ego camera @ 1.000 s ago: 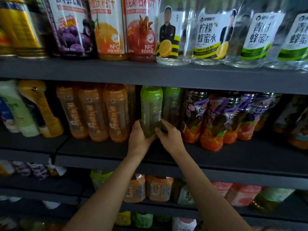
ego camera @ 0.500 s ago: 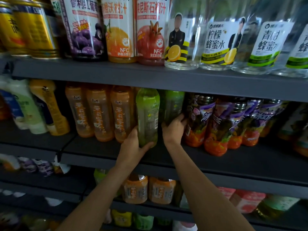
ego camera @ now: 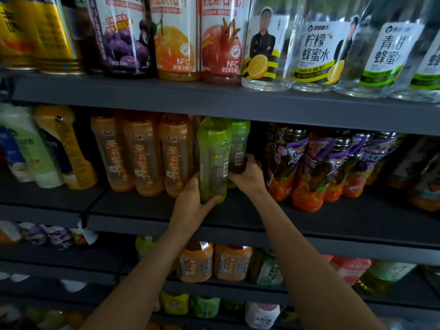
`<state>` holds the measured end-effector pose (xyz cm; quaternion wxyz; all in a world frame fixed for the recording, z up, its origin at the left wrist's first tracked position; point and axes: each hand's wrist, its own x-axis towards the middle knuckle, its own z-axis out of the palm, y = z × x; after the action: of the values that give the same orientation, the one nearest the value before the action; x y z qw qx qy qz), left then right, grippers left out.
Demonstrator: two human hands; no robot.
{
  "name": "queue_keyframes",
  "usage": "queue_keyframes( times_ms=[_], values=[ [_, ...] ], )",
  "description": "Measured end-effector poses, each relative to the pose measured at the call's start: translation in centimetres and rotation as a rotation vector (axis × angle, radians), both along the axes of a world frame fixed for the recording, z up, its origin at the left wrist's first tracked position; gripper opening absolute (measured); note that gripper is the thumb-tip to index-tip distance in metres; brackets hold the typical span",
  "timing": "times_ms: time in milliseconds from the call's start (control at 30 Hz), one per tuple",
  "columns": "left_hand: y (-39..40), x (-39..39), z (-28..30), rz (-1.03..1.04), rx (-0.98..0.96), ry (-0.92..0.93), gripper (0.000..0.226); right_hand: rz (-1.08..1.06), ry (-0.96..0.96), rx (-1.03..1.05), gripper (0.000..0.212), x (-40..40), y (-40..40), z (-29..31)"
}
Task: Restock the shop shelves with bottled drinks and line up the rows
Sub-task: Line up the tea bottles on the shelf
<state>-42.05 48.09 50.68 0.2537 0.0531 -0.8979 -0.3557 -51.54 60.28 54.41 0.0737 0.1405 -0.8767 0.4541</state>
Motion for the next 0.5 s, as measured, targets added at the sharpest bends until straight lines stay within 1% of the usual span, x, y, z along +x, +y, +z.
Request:
queue_keyframes(
  times_ms=[133,233,300,367,433,500],
  values=[
    [-0.1,0.0,-0.1,-0.003,0.012,0.014,0.076,-0.079,-0.015,0.013,0.067,0.5,-0.2,-1.0],
    [-0.1,0.0,-0.2,-0.018,0.018,0.019,0.076,-0.009,-0.022,-0.097,0.071,0.2,-0.2,-0.5],
    [-0.1,-0.1,-0.2,-0.019,0.028,0.016,0.075,0.055,-0.089,-0.186,0.072,0.0,-0.2,-0.1],
    [-0.2,-0.2,-0.2,-0.033,0.042,0.019,0.076,0.057,-0.166,-0.221,0.077,-0.5,-0.4,0.0],
    [-0.3,-0.2,-0.3,-0.044,0.051,0.016,0.077,0.032,-0.195,-0.224,0.082,-0.9,-0.6,0.0],
    [-0.3,-0.2,-0.3,-0.04,0.055,0.018,0.077,-0.042,-0.14,-0.164,0.085,-1.0,-0.7,0.1]
  ],
)
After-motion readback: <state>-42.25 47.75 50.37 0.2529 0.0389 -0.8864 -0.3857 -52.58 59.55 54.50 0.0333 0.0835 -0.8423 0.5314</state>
